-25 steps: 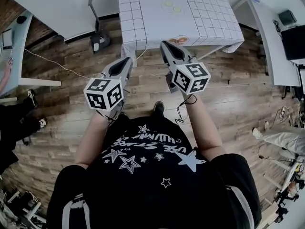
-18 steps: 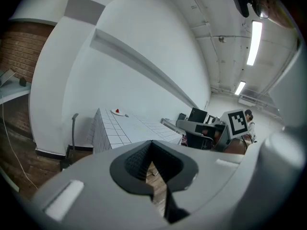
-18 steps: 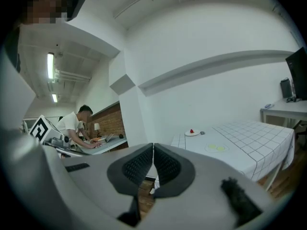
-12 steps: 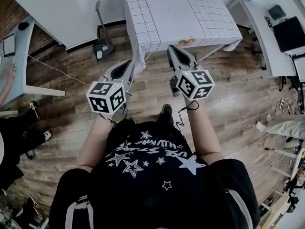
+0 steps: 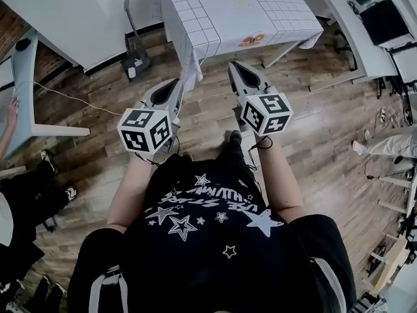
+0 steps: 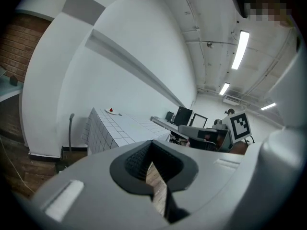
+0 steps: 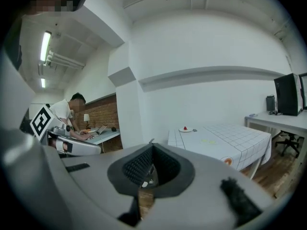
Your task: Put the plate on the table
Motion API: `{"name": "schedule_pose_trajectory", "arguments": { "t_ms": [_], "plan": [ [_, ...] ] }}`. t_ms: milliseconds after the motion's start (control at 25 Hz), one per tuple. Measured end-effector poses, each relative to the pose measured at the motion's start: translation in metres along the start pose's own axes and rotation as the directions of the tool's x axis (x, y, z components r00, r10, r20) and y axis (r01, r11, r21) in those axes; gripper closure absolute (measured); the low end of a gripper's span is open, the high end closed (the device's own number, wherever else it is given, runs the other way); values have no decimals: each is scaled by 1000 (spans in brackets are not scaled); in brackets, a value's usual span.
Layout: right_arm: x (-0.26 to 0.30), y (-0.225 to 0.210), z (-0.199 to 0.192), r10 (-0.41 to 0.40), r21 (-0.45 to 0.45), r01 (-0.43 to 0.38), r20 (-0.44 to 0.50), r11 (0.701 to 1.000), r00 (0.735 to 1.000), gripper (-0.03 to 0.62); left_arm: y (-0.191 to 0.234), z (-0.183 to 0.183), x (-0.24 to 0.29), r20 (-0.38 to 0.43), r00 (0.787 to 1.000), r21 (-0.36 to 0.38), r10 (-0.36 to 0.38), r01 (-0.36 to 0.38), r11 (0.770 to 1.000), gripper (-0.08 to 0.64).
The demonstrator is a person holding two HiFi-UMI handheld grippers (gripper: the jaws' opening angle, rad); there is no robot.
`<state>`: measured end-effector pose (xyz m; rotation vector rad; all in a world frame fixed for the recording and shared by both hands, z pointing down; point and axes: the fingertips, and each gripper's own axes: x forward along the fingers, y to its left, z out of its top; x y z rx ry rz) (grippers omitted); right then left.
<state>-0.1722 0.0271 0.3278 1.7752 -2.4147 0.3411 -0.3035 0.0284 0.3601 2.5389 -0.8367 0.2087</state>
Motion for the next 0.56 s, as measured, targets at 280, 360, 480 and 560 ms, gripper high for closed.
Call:
{"name": "schedule_pose_trajectory", "arguments": {
  "t_ms": [280,360,480,560],
  "plan": [
    [10,-19,-23,-45,8,45,-28,999,999,580,13,-5,32,-13,999,15,-40,41,999,551],
    [9,-17,-24,-54,11,54,-29,998,998,580,12,-5,31,-16,999,23,-50,50,998,551],
    [12,-11,-23,-51,6,51,-30,999,998,580,13,-2,28,-15,998,26,-57,58,998,551],
    [14,-7,-21,-46,2,46,-25,999,999,580,15,1,26,-8,998,30,-57,57,998,551]
  ]
}}
